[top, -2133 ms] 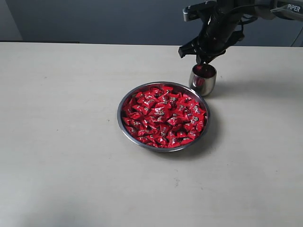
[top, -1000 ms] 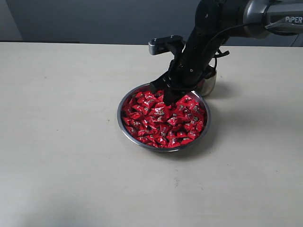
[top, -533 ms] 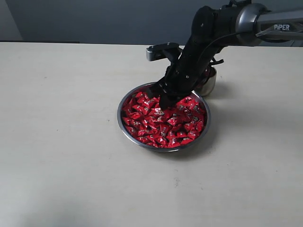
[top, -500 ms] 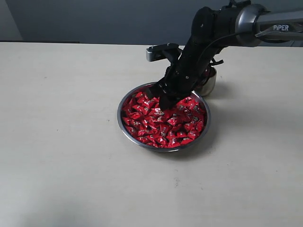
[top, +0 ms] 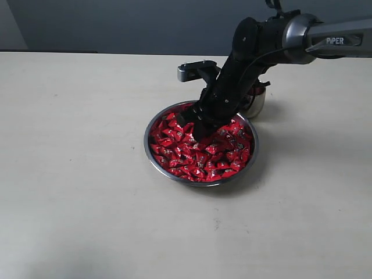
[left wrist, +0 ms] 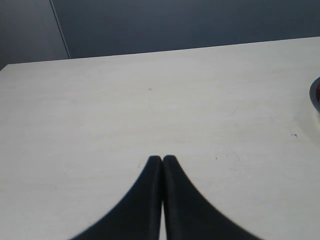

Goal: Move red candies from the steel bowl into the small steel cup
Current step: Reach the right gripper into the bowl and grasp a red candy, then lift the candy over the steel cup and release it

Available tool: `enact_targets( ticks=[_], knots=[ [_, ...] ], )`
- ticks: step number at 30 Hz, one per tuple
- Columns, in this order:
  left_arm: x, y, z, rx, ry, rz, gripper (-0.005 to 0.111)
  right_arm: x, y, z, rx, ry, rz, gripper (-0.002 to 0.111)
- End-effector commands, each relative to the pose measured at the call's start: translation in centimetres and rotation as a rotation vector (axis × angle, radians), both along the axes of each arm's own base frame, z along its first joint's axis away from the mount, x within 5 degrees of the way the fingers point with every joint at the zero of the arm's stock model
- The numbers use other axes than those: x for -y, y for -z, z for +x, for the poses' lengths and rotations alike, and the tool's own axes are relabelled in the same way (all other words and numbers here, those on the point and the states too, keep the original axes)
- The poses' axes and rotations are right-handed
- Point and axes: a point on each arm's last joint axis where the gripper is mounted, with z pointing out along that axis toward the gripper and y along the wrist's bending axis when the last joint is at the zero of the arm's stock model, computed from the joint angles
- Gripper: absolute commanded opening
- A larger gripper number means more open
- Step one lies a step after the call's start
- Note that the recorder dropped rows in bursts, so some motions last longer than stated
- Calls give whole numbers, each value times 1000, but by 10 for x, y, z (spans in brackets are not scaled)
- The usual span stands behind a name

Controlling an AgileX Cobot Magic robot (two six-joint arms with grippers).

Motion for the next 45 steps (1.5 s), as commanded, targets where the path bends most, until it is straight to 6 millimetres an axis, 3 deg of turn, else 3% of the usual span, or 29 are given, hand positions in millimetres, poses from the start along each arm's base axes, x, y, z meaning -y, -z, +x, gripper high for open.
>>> enact_targets(
  ticks=[1,6,15,22,29,33,41,45],
  knots=[
    [0,0,0,11,0,2,0,1,-2,0,2,-9,3,3],
    [0,0,0,11,0,2,0,2,-12,-2,16,-15,10,-1],
    [0,0,0,11,0,2,0,7,-61,-1,159,-25,34,-1],
    [0,0,0,11,0,2,0,55,-88,33,365,217,-71,-1],
    [0,0,0,11,0,2,0,108,-103,66,411,374,-53,-1],
    [0,0,0,11,0,2,0,108,-97,71,403,390,-30,-1],
    [0,0,0,11,0,2,0,94,-57,77,343,338,-48,-1],
    [0,0,0,11,0,2,0,93,-54,80,353,342,-44,-1]
  ],
)
